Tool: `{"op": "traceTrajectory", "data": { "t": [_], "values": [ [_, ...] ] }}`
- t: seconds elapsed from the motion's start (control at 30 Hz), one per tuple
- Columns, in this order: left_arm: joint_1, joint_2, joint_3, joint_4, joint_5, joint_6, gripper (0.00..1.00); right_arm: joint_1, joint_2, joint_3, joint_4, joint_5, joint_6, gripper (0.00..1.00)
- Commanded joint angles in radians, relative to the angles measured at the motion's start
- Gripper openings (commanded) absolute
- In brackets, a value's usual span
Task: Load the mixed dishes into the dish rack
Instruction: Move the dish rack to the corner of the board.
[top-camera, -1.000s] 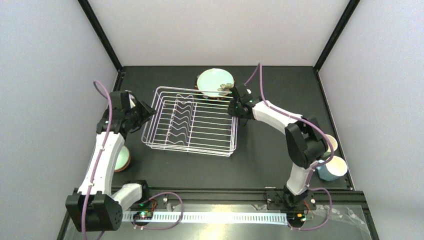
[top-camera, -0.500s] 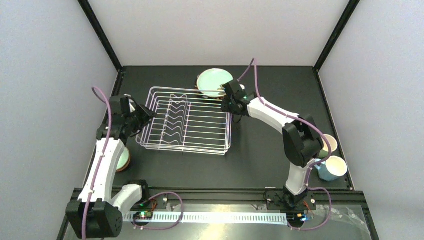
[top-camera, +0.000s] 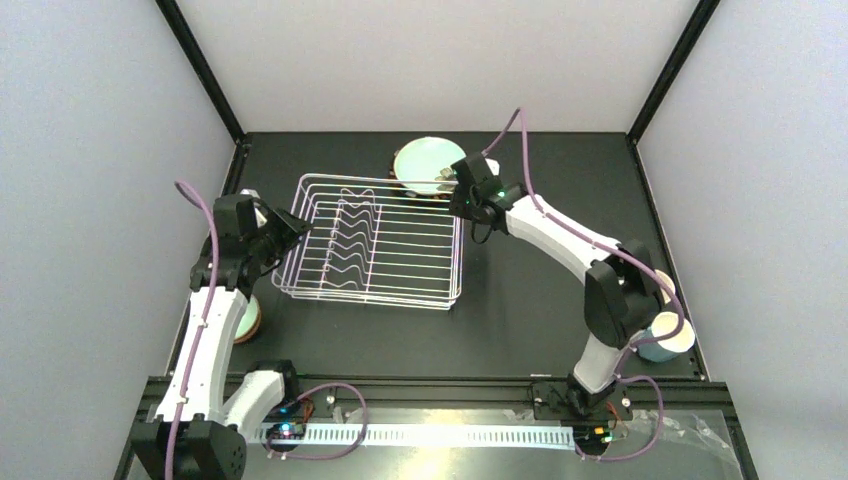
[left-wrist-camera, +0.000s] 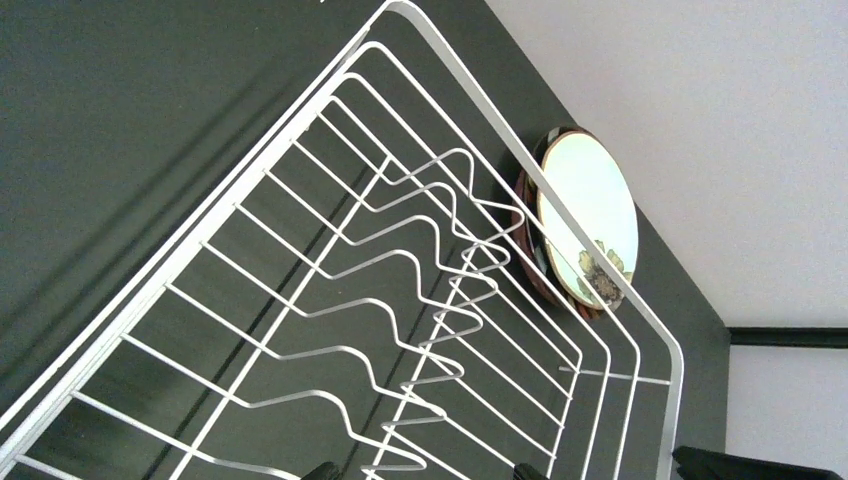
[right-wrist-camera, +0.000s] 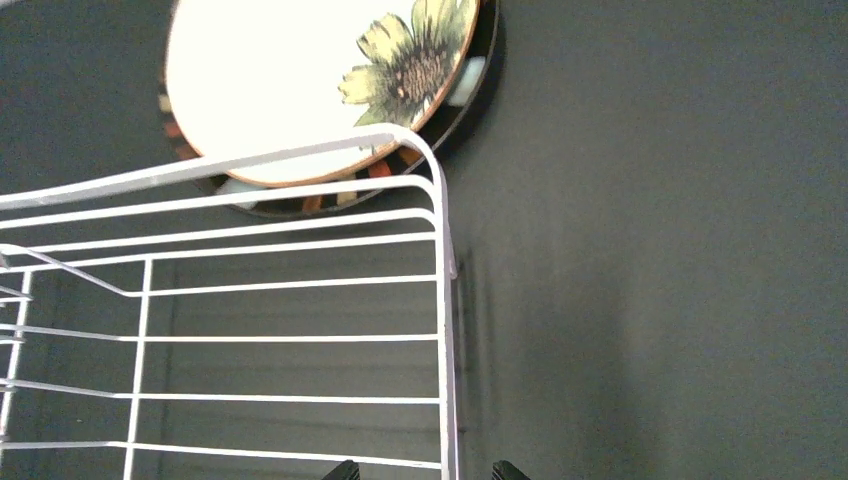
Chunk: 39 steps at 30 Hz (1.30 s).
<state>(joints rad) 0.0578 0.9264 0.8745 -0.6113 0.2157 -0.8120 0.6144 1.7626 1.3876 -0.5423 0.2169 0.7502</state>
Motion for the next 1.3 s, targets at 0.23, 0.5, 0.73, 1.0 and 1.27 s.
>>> {"op": "traceTrajectory", "data": {
  "t": [0.23,0.5,0.73,1.0,1.27],
  "values": [
    [0.003,-0.038,-0.007,0.009,0.018,-0.036,0.99,-0.002,-0.166,-0.044,-0.124,0.238,-0.087,0.73],
    [0.003,-0.047,-0.019,-0.022,0.007,-0.013,0.99,-0.024,-0.190,-0.208,-0.102,0.199,-0.118,0.48],
    [0.002,-0.093,-0.057,-0.050,-0.004,-0.008,0.99,-0.022,-0.193,-0.318,-0.011,0.054,-0.123,0.24],
    [0.002,-0.179,-0.109,-0.083,-0.009,-0.032,0.99,0.026,-0.187,-0.337,0.015,-0.001,-0.127,0.16],
    [0.003,-0.247,-0.139,-0.136,-0.010,-0.031,0.99,0.113,-0.139,-0.293,-0.002,0.008,-0.099,0.15]
  ]
}}
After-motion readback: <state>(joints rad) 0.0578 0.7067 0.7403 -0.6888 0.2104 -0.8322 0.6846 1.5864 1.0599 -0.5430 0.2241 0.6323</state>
